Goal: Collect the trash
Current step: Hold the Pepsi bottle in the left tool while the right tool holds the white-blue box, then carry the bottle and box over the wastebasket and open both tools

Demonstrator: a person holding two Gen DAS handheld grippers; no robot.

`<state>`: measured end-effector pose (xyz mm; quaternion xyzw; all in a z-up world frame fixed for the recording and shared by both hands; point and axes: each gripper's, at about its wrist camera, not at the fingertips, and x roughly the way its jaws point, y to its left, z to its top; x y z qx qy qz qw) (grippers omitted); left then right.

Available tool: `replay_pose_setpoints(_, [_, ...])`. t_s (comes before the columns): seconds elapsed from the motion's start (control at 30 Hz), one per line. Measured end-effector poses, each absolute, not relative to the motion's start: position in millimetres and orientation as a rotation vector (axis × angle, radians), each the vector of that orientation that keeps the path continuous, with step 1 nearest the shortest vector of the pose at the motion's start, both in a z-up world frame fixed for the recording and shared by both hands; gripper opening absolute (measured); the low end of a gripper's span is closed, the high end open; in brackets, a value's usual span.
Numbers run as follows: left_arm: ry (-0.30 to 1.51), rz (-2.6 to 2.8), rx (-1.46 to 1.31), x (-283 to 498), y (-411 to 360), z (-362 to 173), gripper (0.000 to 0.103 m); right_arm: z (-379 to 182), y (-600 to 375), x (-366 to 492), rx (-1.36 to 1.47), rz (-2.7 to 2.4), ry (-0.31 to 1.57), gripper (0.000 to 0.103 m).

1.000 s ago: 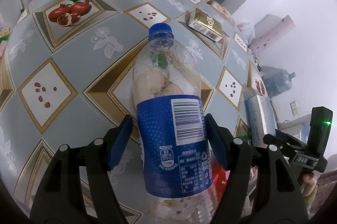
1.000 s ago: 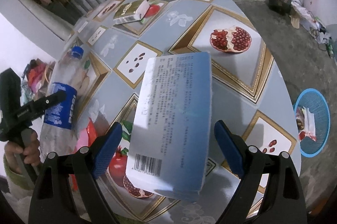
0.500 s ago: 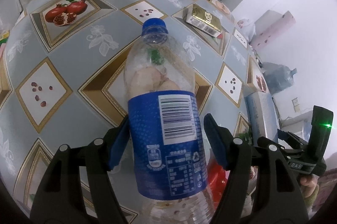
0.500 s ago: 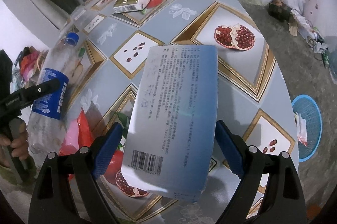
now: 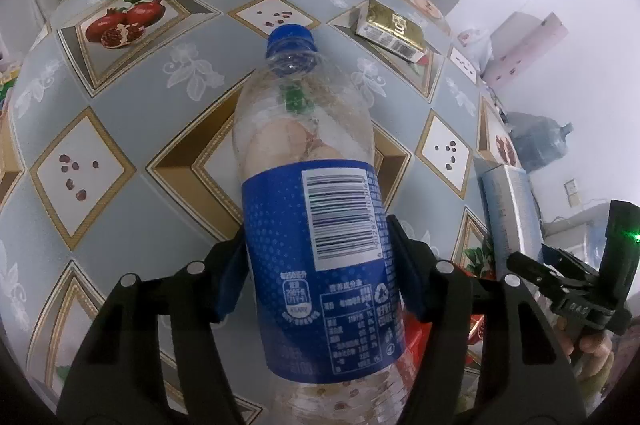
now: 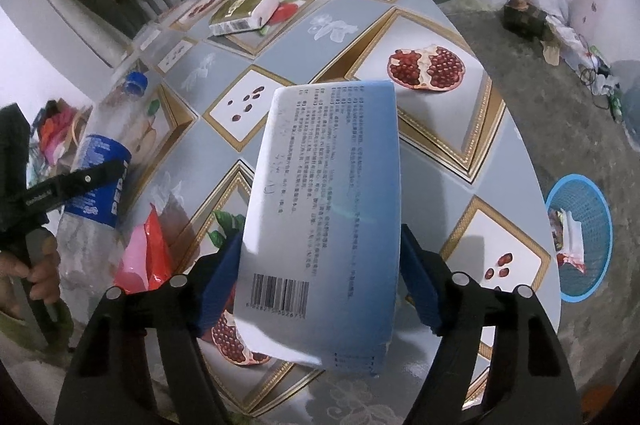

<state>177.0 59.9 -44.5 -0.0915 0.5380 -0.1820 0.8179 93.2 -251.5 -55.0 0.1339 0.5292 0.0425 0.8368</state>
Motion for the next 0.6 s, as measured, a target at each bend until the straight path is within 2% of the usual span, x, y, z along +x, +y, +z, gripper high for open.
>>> replay_pose_setpoints(0.33, [1.031,-0.446,-0.169,166,55,7,0.06,-36,-288,71,0.459,0.117,1.003,0.07])
replay_pose_setpoints(0.6, [0.966,-0.7,-0.07,169,-30,65,0.06,-14,-362,24,0.648,0.037,0.827,0.07])
